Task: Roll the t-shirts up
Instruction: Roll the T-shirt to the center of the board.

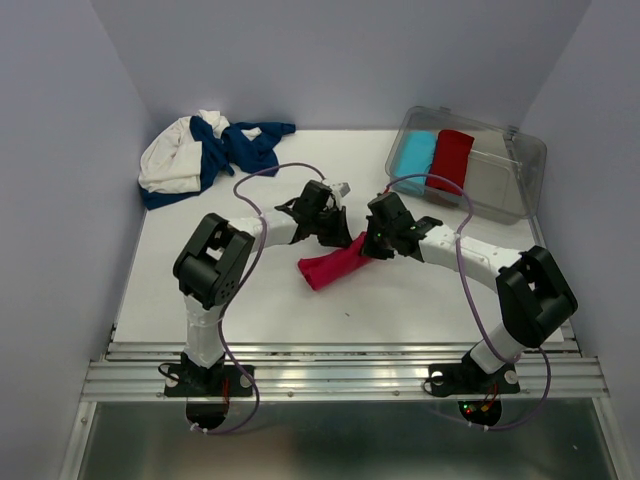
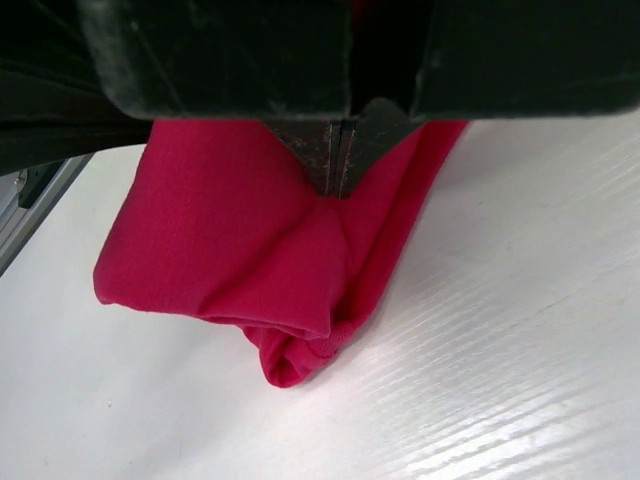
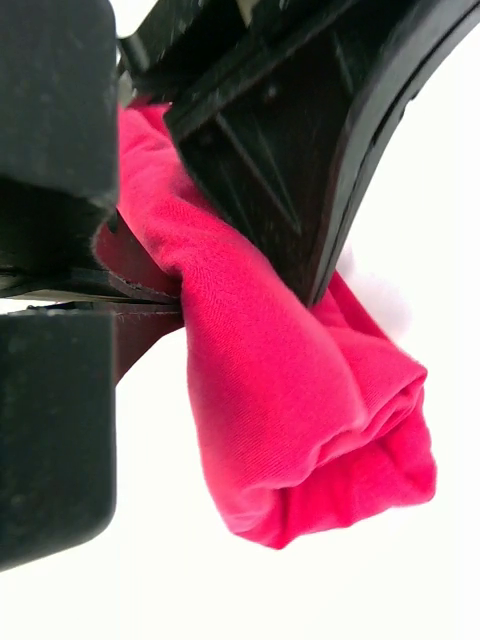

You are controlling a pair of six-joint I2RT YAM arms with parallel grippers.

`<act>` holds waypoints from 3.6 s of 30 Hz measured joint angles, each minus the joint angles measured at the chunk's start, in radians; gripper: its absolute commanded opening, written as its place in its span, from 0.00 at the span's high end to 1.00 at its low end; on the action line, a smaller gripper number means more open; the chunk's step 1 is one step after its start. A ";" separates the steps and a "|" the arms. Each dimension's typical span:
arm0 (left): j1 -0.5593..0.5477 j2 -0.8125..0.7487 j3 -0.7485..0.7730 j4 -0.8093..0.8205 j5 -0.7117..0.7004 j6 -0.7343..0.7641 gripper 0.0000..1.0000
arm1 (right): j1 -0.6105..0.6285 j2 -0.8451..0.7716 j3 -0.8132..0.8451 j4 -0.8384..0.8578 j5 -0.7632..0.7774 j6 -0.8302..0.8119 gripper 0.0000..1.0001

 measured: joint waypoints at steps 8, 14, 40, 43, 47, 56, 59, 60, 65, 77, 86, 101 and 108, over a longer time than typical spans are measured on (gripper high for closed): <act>0.050 -0.011 -0.002 -0.031 0.002 0.013 1.00 | 0.000 0.000 0.000 0.025 0.003 0.000 0.99; 0.078 -0.014 -0.027 -0.027 0.006 0.013 1.00 | 0.000 0.000 0.000 0.025 0.002 0.000 0.99; 0.111 -0.012 -0.119 0.060 0.045 -0.005 1.00 | 0.013 0.003 -0.053 0.118 -0.043 0.025 0.99; 0.105 -0.009 -0.124 0.076 0.057 -0.013 1.00 | 0.014 0.015 -0.046 0.129 -0.044 0.024 0.99; 0.089 0.005 -0.124 0.108 0.074 -0.025 1.00 | 0.014 0.035 -0.022 0.131 -0.043 0.023 0.99; 0.044 0.026 -0.123 0.154 0.112 -0.044 1.00 | 0.014 0.048 -0.002 0.131 -0.016 0.019 0.99; 0.043 0.026 -0.124 0.154 0.116 -0.044 1.00 | 0.014 0.057 0.000 0.134 -0.005 0.017 0.99; 0.043 0.026 -0.126 0.155 0.117 -0.044 1.00 | 0.014 0.060 0.000 0.135 -0.001 0.016 0.99; 0.043 0.023 -0.130 0.155 0.116 -0.039 1.00 | 0.014 0.083 0.001 0.144 0.008 0.016 0.99; 0.053 -0.043 -0.132 0.003 0.019 0.042 1.00 | 0.013 0.217 0.086 0.168 0.010 0.016 0.99; 0.090 -0.209 -0.151 -0.225 -0.196 0.061 1.00 | 0.014 0.251 0.089 0.212 0.003 0.027 0.99; 0.019 -0.619 -0.375 -0.072 -0.259 -0.183 1.00 | 0.014 0.233 0.042 0.271 0.002 0.062 0.99; -0.089 -0.640 -0.554 0.106 -0.270 -0.379 1.00 | 0.014 0.229 0.029 0.288 0.000 0.072 0.99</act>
